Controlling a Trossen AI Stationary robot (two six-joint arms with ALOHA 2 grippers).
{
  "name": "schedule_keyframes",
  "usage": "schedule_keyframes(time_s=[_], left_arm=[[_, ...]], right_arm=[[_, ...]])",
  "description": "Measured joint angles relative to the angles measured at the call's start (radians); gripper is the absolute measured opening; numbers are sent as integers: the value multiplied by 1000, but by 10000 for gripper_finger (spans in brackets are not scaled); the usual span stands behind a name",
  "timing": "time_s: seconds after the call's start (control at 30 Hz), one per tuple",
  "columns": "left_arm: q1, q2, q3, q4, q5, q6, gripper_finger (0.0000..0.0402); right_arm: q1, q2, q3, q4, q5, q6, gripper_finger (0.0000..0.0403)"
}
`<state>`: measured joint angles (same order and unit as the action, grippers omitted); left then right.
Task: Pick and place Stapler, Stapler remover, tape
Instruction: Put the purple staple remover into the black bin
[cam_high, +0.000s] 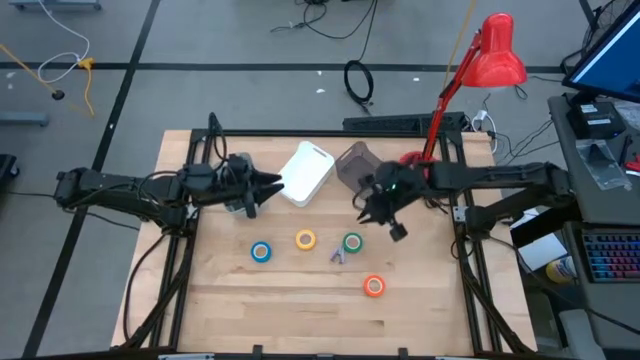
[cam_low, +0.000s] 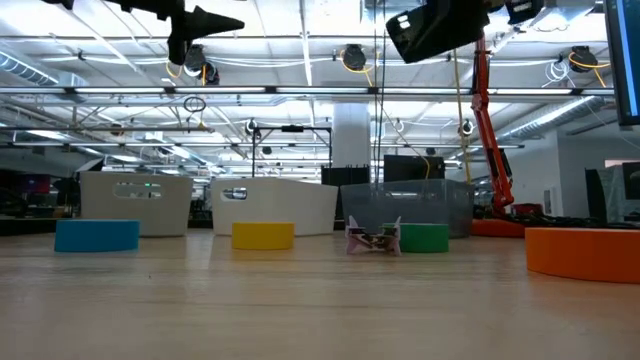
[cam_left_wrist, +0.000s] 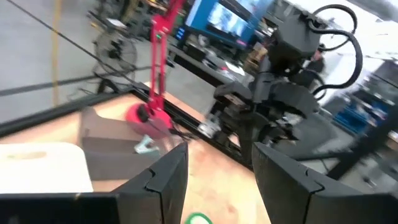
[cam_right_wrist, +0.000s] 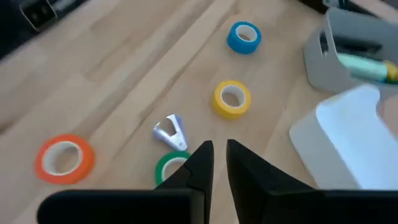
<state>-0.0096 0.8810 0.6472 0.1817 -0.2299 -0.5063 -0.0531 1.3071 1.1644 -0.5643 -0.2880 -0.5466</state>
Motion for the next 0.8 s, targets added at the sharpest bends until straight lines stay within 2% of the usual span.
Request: schedule_keyframes(time_s=[0.1,0.23,0.57,0.67,0.8], left_arm=[[-12,0,0,-7,64,8,182],[-46,0,0,-33,114,98,182],[-192,-25,-6,-69,51,270,182],[-209,-77,-74,-44,48,262,182],[-208,-174,-226,126,53,261,182]], right_arm=[[52,48,0,23,40,-26,39],[98,107,0,58,54,-49,43],[167,234,0,95,83,-71,75],[174,261,0,103,108,-81,90],[173,294,0,117,107,-87,111]])
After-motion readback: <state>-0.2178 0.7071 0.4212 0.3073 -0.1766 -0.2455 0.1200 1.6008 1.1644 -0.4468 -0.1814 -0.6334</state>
